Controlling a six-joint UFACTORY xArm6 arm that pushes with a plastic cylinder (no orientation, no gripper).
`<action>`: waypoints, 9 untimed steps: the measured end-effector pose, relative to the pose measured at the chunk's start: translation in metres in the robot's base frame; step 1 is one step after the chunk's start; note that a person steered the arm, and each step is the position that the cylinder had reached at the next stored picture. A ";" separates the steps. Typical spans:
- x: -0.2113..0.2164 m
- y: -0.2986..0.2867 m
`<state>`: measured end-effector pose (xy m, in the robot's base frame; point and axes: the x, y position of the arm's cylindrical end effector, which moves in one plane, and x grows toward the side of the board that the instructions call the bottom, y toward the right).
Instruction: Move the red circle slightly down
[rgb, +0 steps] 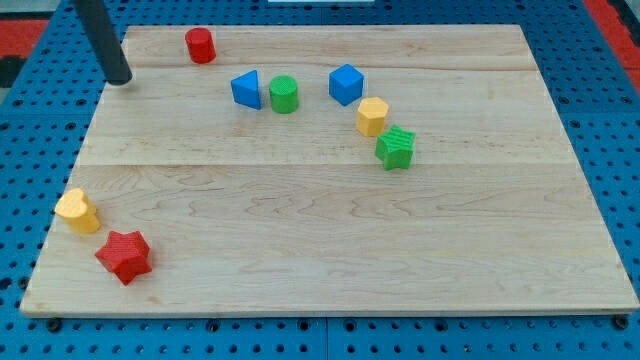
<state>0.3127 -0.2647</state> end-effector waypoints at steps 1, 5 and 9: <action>-0.002 0.006; -0.111 0.154; -0.082 0.079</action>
<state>0.2306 -0.1855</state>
